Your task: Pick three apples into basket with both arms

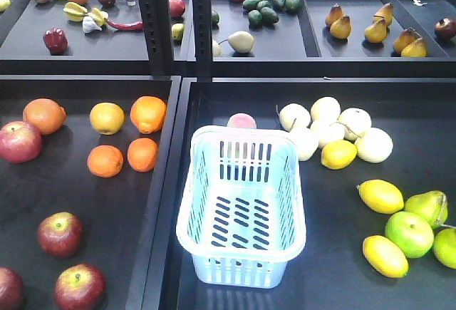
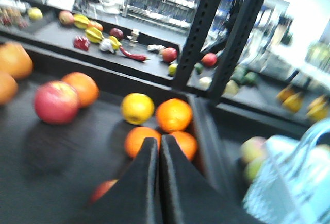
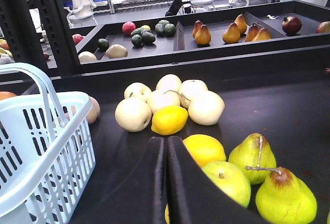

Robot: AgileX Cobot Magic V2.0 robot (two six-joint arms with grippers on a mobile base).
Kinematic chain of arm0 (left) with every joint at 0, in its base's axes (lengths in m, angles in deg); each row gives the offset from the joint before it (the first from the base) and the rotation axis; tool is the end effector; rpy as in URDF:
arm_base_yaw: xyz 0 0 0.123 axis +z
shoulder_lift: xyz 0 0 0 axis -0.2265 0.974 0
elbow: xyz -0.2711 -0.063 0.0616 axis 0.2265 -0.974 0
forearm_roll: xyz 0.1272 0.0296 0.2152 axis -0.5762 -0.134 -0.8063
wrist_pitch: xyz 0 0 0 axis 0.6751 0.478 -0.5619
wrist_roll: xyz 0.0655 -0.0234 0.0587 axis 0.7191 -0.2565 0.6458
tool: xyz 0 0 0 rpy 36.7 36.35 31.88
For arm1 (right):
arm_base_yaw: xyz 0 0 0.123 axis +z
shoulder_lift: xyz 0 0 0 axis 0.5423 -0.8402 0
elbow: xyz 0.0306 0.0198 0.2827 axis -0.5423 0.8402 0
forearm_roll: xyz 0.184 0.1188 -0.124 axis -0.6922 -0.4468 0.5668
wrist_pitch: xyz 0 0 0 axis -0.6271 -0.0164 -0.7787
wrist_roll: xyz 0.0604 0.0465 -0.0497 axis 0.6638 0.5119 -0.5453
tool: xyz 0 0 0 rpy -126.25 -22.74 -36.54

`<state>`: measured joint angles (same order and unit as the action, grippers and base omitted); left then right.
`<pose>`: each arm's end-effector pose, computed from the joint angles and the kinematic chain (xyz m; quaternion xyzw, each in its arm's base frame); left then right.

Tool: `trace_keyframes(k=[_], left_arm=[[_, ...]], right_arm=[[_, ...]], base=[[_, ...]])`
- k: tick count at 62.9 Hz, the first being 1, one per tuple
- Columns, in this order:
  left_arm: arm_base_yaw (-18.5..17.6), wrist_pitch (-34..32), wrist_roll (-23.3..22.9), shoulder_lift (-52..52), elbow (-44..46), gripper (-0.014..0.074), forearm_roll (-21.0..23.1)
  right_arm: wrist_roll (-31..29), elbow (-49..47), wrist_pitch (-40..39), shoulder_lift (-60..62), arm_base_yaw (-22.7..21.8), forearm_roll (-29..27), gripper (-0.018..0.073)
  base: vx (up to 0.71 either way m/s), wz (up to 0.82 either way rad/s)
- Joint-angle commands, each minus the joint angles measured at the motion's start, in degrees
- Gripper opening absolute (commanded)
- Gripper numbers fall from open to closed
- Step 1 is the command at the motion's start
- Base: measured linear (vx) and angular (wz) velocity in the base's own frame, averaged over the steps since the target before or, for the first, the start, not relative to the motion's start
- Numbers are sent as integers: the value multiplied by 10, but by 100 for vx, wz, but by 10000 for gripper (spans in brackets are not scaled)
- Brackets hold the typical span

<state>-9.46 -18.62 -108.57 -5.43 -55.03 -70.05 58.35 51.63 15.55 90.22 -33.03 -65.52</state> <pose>0.0564 0.0033 0.1931 -0.1708 0.7050 -0.1220 0.6774 0.0559 -0.0017 0.1866 0.0325 0.7493 0.0142 0.6613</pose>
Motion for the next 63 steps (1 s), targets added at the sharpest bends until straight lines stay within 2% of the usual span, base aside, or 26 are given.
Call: trace_keyframes(k=[1,8,20,32,41,55,59,63], left_arm=[[-3,-47,-81,-7,14,-6,26],[-3,-49,-120,-7,14,-6,32],[-3,-94,-123,-7,21,-6,40],[-3,-210,-172,-7,21,-6,110],[-3,-275,-238,-7,21,-6,139],[-3,-342,-359,-7,21,-6,138],[-3,-352,-395,-7,21,-6,128],[-3,-372,-440,-7,21,-6,99]], right_arm=[[-4,7,-44,7,1,6,-5],[-4,7,-44,7,1,6,-5],[-4,7,-44,7,1,6,-5],[-4,7,-44,7,1,6,-5],[-4,7,-44,7,1,6,-5],[-4,7,-44,7,1,6,-5],[-4,7,-44,7,1,6,-5],[-4,7,-44,7,1,6,-5]], base=[[0,0],[0,0],[0,0],[0,0],[0,0],[0,0],[0,0],[0,0]])
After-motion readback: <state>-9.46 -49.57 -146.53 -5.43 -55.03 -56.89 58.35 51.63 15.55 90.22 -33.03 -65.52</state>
